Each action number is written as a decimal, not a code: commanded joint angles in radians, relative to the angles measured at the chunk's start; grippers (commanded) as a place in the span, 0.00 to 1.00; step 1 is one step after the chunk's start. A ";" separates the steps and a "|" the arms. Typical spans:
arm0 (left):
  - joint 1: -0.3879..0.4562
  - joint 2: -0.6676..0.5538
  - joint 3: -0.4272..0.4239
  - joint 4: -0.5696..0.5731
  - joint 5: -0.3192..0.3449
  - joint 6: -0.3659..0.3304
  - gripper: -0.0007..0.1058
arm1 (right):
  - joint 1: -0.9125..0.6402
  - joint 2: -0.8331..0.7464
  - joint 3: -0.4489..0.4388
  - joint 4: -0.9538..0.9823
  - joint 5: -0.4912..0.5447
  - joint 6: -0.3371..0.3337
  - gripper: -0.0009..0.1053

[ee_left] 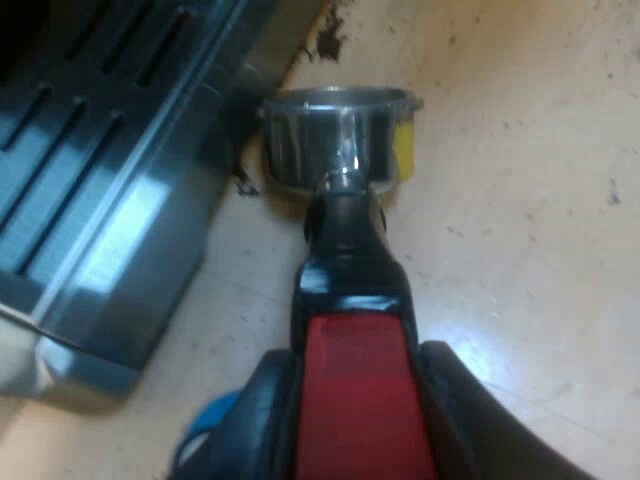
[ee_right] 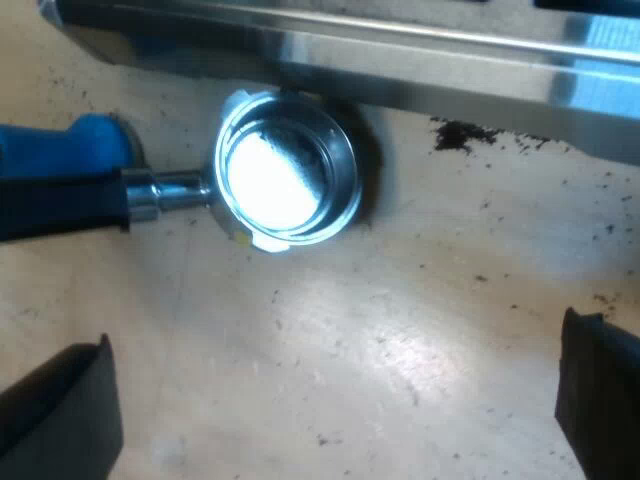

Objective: Put the handle in the coffee machine

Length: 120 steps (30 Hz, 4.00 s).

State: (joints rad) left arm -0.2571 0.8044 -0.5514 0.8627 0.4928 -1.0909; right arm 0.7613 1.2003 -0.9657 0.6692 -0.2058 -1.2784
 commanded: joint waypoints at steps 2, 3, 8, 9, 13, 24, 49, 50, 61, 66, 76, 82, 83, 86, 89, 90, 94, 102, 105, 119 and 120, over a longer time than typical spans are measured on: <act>-0.002 -0.014 -0.012 0.087 0.008 -0.010 0.01 | 0.010 -0.007 -0.002 0.009 -0.045 -0.004 0.85; -0.002 -0.014 -0.012 0.101 0.006 -0.010 0.01 | 0.015 -0.007 -0.002 0.014 -0.044 -0.008 0.85; -0.004 -0.014 -0.012 0.201 -0.004 -0.010 0.01 | 0.101 -0.007 -0.002 0.027 -0.005 -0.046 0.85; -0.004 -0.014 -0.012 0.205 -0.006 -0.007 0.01 | 0.112 -0.007 -0.002 0.027 0.010 -0.045 0.85; -0.004 -0.014 -0.001 0.235 -0.074 -0.007 0.01 | 0.170 -0.007 -0.002 0.034 0.113 -0.042 0.85; -0.056 -0.002 0.082 0.235 -0.194 0.164 0.01 | 0.211 -0.007 -0.002 0.068 0.161 -0.020 0.85; -0.187 0.317 0.082 0.054 -0.332 0.019 0.07 | 0.211 -0.007 -0.002 0.068 0.206 0.026 0.85; -0.187 0.317 0.082 0.054 -0.332 0.019 0.14 | 0.211 -0.007 -0.002 0.068 0.206 0.026 0.85; -0.187 0.317 0.079 0.057 -0.332 0.027 0.58 | 0.211 -0.007 -0.002 0.068 0.206 0.024 0.85; -0.185 0.286 0.043 0.110 -0.294 0.027 0.58 | 0.211 -0.007 -0.002 0.068 0.206 0.018 0.85; -0.185 -0.051 0.004 0.205 -0.173 0.011 0.73 | 0.211 -0.007 -0.024 0.077 0.179 0.041 0.85; -0.185 -0.283 0.003 0.222 -0.098 -0.053 0.75 | 0.211 -0.007 -0.047 0.120 0.206 0.096 0.85; -0.185 -0.318 0.003 0.227 -0.053 -0.066 0.75 | 0.211 -0.007 -0.049 0.136 0.206 0.102 0.85; -0.185 -0.373 0.003 0.228 0.040 -0.098 0.75 | 0.211 -0.007 -0.048 0.167 0.206 0.129 0.85; -0.185 -0.383 0.003 0.228 0.101 -0.107 0.75 | 0.211 -0.007 -0.048 0.165 0.206 0.132 0.85; -0.185 -0.381 0.003 0.226 0.105 -0.109 0.75 | 0.211 -0.007 -0.048 0.160 0.206 0.132 0.85; -0.185 -0.379 0.003 0.203 0.113 -0.109 0.75 | 0.211 -0.003 -0.048 0.137 0.186 0.132 0.85; -0.185 -0.379 0.003 0.157 0.111 -0.124 0.75 | 0.211 0.086 -0.052 0.081 0.152 0.147 0.85; -0.185 -0.379 0.003 0.157 0.111 -0.146 0.75 | 0.211 0.122 -0.061 0.061 0.150 0.139 0.85; -0.185 -0.379 0.024 0.157 0.111 -0.150 0.75 | 0.208 0.337 -0.179 0.063 0.148 0.096 0.92; -0.185 -0.379 0.024 0.157 0.111 -0.150 0.75 | 0.208 0.344 -0.185 0.071 0.144 0.095 0.92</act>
State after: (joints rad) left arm -0.4417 0.4246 -0.5258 1.0292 0.5954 -1.2276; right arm 0.9691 1.5401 -1.1403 0.7210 -0.0549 -1.1786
